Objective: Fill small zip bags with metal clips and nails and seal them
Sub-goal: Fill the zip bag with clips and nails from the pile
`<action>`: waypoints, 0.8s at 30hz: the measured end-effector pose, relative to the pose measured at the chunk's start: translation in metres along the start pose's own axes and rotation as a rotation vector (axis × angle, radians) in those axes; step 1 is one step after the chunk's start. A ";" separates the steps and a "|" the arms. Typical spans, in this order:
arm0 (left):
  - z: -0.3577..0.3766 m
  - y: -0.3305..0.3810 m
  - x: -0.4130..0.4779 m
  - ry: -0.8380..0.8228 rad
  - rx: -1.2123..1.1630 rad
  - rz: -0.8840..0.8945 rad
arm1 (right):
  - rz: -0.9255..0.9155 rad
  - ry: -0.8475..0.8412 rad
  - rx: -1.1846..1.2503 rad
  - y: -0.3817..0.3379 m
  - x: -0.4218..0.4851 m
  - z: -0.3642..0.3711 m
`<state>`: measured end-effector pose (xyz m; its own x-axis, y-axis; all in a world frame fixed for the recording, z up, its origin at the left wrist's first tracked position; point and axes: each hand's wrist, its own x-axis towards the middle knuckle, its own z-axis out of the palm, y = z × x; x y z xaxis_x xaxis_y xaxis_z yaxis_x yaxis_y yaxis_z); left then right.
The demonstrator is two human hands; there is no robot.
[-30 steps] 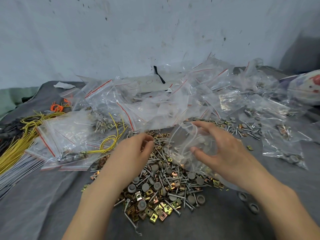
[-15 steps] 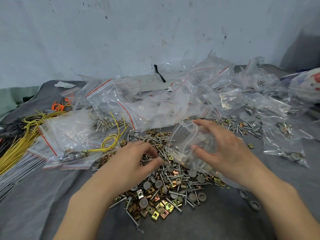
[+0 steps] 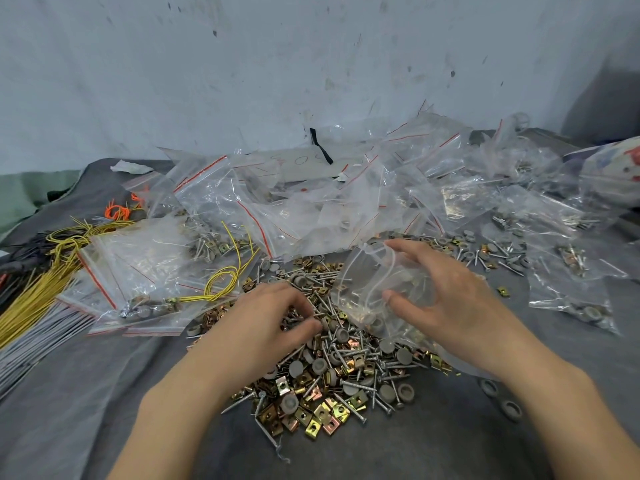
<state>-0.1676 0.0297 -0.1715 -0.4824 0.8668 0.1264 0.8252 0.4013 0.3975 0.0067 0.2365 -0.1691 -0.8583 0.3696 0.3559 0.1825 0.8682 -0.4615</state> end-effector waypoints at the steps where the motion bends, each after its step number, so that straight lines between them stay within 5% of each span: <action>1: -0.001 0.000 0.001 0.058 -0.044 -0.016 | 0.000 0.001 0.005 0.000 0.000 0.000; 8: -0.007 0.012 0.009 0.361 -0.478 -0.062 | -0.032 -0.001 0.029 -0.006 0.002 0.002; 24: -0.006 0.043 0.031 0.227 -0.619 0.034 | -0.023 0.019 0.087 -0.005 0.002 0.007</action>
<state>-0.1487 0.0726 -0.1451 -0.5647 0.7651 0.3095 0.5522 0.0716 0.8306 0.0003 0.2307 -0.1717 -0.8524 0.3564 0.3825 0.1193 0.8449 -0.5214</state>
